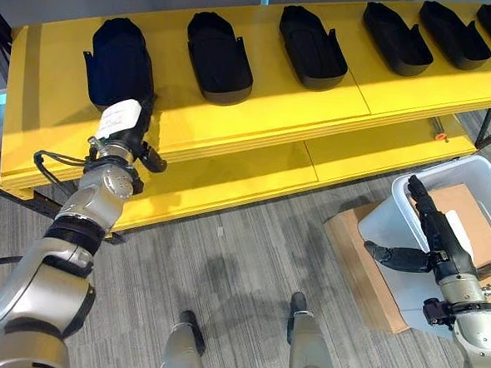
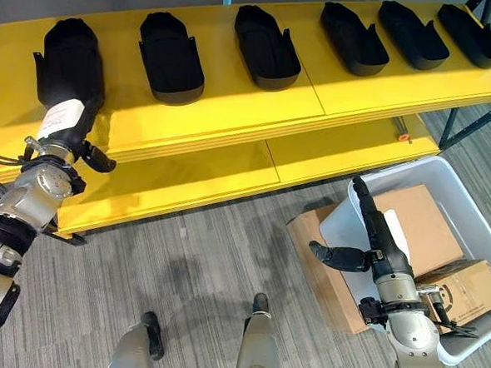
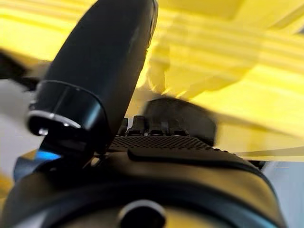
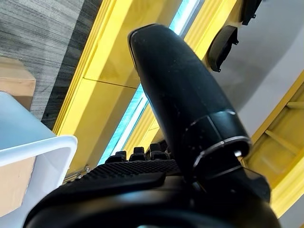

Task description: Move parts from the plastic box to the shelf.

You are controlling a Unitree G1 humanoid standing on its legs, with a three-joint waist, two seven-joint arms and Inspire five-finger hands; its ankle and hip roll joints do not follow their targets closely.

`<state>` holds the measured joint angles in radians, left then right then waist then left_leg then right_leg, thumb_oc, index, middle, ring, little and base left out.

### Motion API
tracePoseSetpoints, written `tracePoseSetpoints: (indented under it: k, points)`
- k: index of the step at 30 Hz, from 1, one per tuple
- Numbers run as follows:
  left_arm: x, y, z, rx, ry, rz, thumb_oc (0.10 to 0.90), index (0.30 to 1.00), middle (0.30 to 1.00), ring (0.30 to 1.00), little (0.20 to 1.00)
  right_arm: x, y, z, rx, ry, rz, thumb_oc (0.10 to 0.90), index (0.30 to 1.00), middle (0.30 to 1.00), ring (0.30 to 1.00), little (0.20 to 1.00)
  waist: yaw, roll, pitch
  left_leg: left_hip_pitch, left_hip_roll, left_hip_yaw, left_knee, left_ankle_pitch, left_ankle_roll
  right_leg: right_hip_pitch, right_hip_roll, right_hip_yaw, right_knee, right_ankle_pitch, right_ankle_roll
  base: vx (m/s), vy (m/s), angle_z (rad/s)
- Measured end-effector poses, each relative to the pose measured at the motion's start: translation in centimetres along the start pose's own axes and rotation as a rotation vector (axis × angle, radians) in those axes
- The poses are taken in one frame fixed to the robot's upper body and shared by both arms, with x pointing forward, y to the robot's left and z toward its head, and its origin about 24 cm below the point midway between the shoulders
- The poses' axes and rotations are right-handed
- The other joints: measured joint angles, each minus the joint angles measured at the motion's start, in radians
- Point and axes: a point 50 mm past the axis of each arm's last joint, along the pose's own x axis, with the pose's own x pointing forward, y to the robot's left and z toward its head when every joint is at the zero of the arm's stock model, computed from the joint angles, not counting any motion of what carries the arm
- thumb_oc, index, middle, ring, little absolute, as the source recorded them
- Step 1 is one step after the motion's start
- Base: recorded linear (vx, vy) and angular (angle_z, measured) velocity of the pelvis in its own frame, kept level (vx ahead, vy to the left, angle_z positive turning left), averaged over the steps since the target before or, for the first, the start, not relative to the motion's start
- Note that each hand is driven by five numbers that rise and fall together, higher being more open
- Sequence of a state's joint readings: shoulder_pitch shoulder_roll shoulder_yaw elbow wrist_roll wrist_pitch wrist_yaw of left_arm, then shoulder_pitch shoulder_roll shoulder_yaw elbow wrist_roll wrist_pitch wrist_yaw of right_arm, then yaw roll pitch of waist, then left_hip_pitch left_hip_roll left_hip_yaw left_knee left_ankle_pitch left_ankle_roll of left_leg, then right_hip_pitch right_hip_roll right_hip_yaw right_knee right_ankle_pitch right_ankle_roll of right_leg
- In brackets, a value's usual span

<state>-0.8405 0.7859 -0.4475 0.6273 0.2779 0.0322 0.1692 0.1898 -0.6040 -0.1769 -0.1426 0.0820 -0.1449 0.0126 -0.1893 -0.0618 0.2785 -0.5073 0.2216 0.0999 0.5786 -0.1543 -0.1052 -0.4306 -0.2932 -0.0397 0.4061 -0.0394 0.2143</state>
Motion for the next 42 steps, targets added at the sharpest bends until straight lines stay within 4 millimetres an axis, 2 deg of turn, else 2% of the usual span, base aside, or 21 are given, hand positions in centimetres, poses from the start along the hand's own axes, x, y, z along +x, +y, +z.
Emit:
tracePoseSetpoints:
  k: [4, 7, 15, 16, 18, 19, 20, 21, 24, 25, 28, 31, 33, 35, 36, 37, 38, 39, 40, 41, 42]
  points:
    - [-1.3, 0.7, 1.6, -0.041, -0.117, 0.04, 0.9, 1.0, 1.0, 1.0, 1.0, 0.7, -0.2, 0.5, 0.003, -0.029, -0.012, 0.9, 1.0, 1.0, 1.0, 1.0, 0.003, 0.008, 0.006, 0.002, 0.0, 0.0, -0.001, 0.0, 0.0, 0.0, 0.0, 0.0, 0.005, -0.001, 0.001, 0.0, 0.0, 0.0]
    - [-2.7, 0.0, 2.1, -0.112, -0.171, 0.024, 0.9, 1.0, 1.0, 1.0, 1.0, 0.9, -0.3, -0.3, 0.004, 0.008, -0.031, 0.9, 1.0, 1.0, 1.0, 1.0, 0.01, 0.009, 0.007, 0.005, 0.0, -0.006, -0.002, 0.001, -0.002, 0.0, 0.0, -0.002, 0.018, -0.014, -0.007, -0.01, -0.007, 0.03]
    - [-7.0, -1.1, -0.7, -0.288, -0.101, -0.003, 0.9, 1.0, 1.0, 1.0, 1.0, 0.5, 0.1, -1.0, 0.027, 0.041, -0.033, 0.9, 1.0, 1.0, 1.0, 1.0, 0.041, 0.017, 0.012, 0.007, -0.001, -0.009, -0.004, 0.003, -0.003, 0.0, 0.0, -0.004, 0.024, -0.018, -0.008, 0.0, -0.001, 0.01]
    - [-8.5, -1.7, -1.7, -0.337, -0.075, -0.047, 0.9, 1.0, 1.0, 1.0, 1.0, 0.1, 0.2, -1.5, 0.033, 0.063, -0.032, 0.9, 1.0, 1.0, 1.0, 1.0, 0.061, 0.021, 0.016, 0.023, -0.004, -0.017, -0.008, 0.0, 0.001, 0.02, -0.003, -0.013, 0.024, -0.027, -0.008, 0.03, -0.036, 0.16]
    - [-8.8, -1.8, -1.8, -0.341, -0.077, -0.049, 0.9, 1.0, 1.0, 1.0, 1.0, 0.2, 0.2, -1.3, 0.035, 0.056, -0.033, 0.9, 1.0, 1.0, 1.0, 1.0, 0.069, 0.022, 0.016, 0.023, -0.004, -0.025, -0.011, 0.0, 0.002, 0.025, -0.004, -0.021, 0.024, -0.028, -0.008, 0.03, -0.059, 0.09]
    - [-10.7, -2.4, -2.7, -0.464, -0.038, -0.051, 0.9, 1.0, 1.0, 1.0, 1.0, 0.2, 0.5, -1.3, 0.047, 0.057, -0.019, 0.9, 1.0, 1.0, 1.0, 1.0, 0.067, 0.024, 0.02, 0.042, -0.003, -0.02, -0.027, 0.004, 0.0, 0.041, -0.004, -0.025, 0.021, -0.027, -0.01, 0.03, -0.064, -0.05]
    - [-13.4, -3.9, -3.7, -0.665, 0.024, -0.023, 0.9, 1.0, 1.0, 1.0, 1.0, -0.2, 0.8, -1.6, 0.051, 0.069, 0.007, 0.9, 1.0, 1.0, 1.0, 1.0, 0.058, 0.027, 0.026, 0.106, -0.008, -0.01, -0.07, 0.024, -0.01, 0.103, -0.004, -0.027, -0.025, -0.013, -0.004, 0.05, -0.073, 0.05]
    - [-15.4, -6.0, -4.4, -0.74, 0.106, -0.093, 0.9, 1.0, 1.0, 1.0, 1.0, -1.4, 0.7, -2.5, 0.04, 0.119, 0.019, 0.9, 1.0, 1.0, 1.0, 1.0, 0.075, 0.036, 0.026, 0.167, -0.012, -0.012, -0.111, 0.031, -0.014, 0.163, -0.006, -0.043, -0.047, -0.018, -0.003, 0.04, -0.074, 0.15]
    - [-18.1, -7.7, -5.7, -0.828, 0.208, -0.168, 0.9, 1.0, 1.0, 1.0, 1.0, -2.3, 1.1, -3.1, 0.041, 0.156, 0.062, 0.9, 1.0, 1.0, 1.0, 1.0, 0.101, 0.051, 0.018, 0.215, -0.01, -0.032, -0.189, 0.059, -0.02, 0.199, -0.006, -0.078, -0.056, -0.04, -0.017, 0.02, -0.074, 0.22]
    - [-18.1, -7.7, -5.7, -0.828, 0.208, -0.168, 0.9, 1.0, 1.0, 1.0, 1.0, -2.3, 1.1, -3.1, 0.041, 0.156, 0.062, 0.9, 1.0, 1.0, 1.0, 1.0, 0.101, 0.051, 0.018, 0.215, -0.01, -0.032, -0.189, 0.059, -0.02, 0.199, -0.006, -0.078, -0.056, -0.04, -0.017, 0.05, -0.104, 0.3]
    - [-18.9, -8.1, -5.8, -0.924, 0.235, -0.191, 0.9, 1.0, 1.0, 1.0, 1.0, -1.9, 1.6, -2.9, 0.053, 0.141, 0.099, 0.9, 1.0, 1.0, 1.0, 1.0, 0.115, 0.06, 0.016, 0.25, -0.005, -0.049, -0.275, 0.12, -0.039, 0.217, 0.006, -0.107, -0.061, -0.035, -0.024, 0.03, -0.122, 0.15]
    - [-22.0, -9.9, -5.3, -1.169, 0.312, -0.184, 0.9, 1.0, 1.0, 1.0, 1.0, -2.7, 2.6, -3.0, 0.065, 0.145, 0.16, 0.9, 1.0, 1.0, 1.0, 1.0, 0.115, 0.078, -0.005, 0.372, 0.024, -0.044, -0.383, 0.153, -0.054, 0.32, 0.047, -0.123, -0.131, -0.029, -0.039, -0.01, -0.178, -0.03]
    - [-24.5, -11.2, -4.8, -1.303, 0.378, -0.207, 0.9, 1.0, 1.0, 1.0, 1.0, -3.2, 3.2, -3.1, 0.103, 0.154, 0.212, 0.9, 1.0, 1.0, 1.0, 1.0, 0.116, 0.111, -0.045, 0.413, 0.064, -0.046, -0.441, 0.182, -0.07, 0.336, 0.09, -0.142, -0.121, -0.046, -0.065, -0.07, -0.215, -0.02]
    - [-25.8, -11.9, -4.5, -1.362, 0.414, -0.229, 0.9, 1.0, 1.0, 1.0, 1.0, -3.4, 3.7, -2.9, 0.118, 0.152, 0.257, 0.9, 1.0, 1.0, 1.0, 1.0, 0.116, 0.137, -0.071, 0.426, 0.097, -0.051, -0.478, 0.207, -0.054, 0.33, 0.128, -0.156, -0.107, -0.06, -0.087, -0.11, -0.195, -0.02]
    - [-26.6, -12.3, -4.4, -1.402, 0.439, -0.249, 0.9, 1.0, 1.0, 1.0, 1.0, -3.4, 4.2, -2.9, 0.138, 0.152, 0.294, 0.9, 1.0, 1.0, 1.0, 1.0, 0.13, 0.149, -0.079, 0.439, 0.122, -0.052, -0.5, 0.239, -0.033, 0.32, 0.153, -0.157, -0.092, -0.073, -0.106, -0.08, -0.143, -0.03]
    - [-27.0, -12.6, -4.4, -1.419, 0.449, -0.265, 0.9, 1.0, 1.0, 1.0, 1.0, -3.7, 4.6, -3.0, 0.163, 0.161, 0.32, 0.9, 1.0, 1.0, 1.0, 1.0, 0.146, 0.151, -0.082, 0.432, 0.133, -0.054, -0.503, 0.302, -0.002, 0.319, 0.172, -0.163, -0.082, -0.084, -0.122, -0.14, -0.201, 0.08]
    - [-26.9, -13.1, -4.2, -1.459, 0.46, -0.266, 0.9, 1.0, 1.0, 1.0, 1.0, -4.1, 4.8, -3.2, 0.175, 0.174, 0.336, 0.9, 1.0, 1.0, 1.0, 1.0, 0.158, 0.146, -0.085, 0.419, 0.138, -0.056, -0.515, 0.401, 0.002, 0.317, 0.17, -0.172, -0.089, -0.091, -0.146, -0.11, -0.158, 0.24]
    - [-27.4, -13.5, -4.2, -1.466, 0.479, -0.269, 0.9, 1.0, 1.0, 1.0, 1.0, -4.0, 5.0, -3.3, 0.191, 0.179, 0.346, 0.9, 1.0, 1.0, 1.0, 1.0, 0.166, 0.147, -0.09, 0.4, 0.136, -0.054, -0.513, 0.461, 0.03, 0.315, 0.198, -0.172, -0.072, -0.098, -0.161, -0.13, -0.198, 0.59]
    - [-27.2, -14.0, -4.1, -1.475, 0.485, -0.282, 0.9, 1.0, 1.0, 1.0, 1.0, -4.6, 5.2, -3.6, 0.224, 0.202, 0.343, 0.9, 1.0, 1.0, 1.0, 1.0, 0.162, 0.134, -0.094, 0.382, 0.122, -0.054, -0.519, 0.51, 0.045, 0.319, 0.183, -0.177, -0.087, -0.103, -0.177, -0.09, -0.112, 0.47]
    - [-27.3, -14.4, -4.0, -1.481, 0.494, -0.293, 0.9, 1.0, 1.0, 1.0, 1.0, -5.0, 5.4, -3.8, 0.245, 0.222, 0.347, 0.9, 1.0, 1.0, 1.0, 1.0, 0.175, 0.111, -0.099, 0.387, 0.098, -0.057, -0.505, 0.48, 0.038, 0.314, 0.173, -0.173, -0.089, -0.104, -0.191, -0.1, -0.086, 0.36]
    - [-28.1, -15.3, -3.8, -1.486, 0.535, -0.336, 0.9, 1.0, 1.0, 1.0, 1.0, -5.8, 5.8, -4.2, 0.296, 0.25, 0.346, 0.9, 1.0, 1.0, 1.0, 1.0, 0.194, 0.078, -0.128, 0.382, -0.026, -0.09, -0.379, 0.292, 0.001, 0.321, 0.135, -0.17, -0.13, -0.084, -0.2, -0.1, -0.038, 0.11]
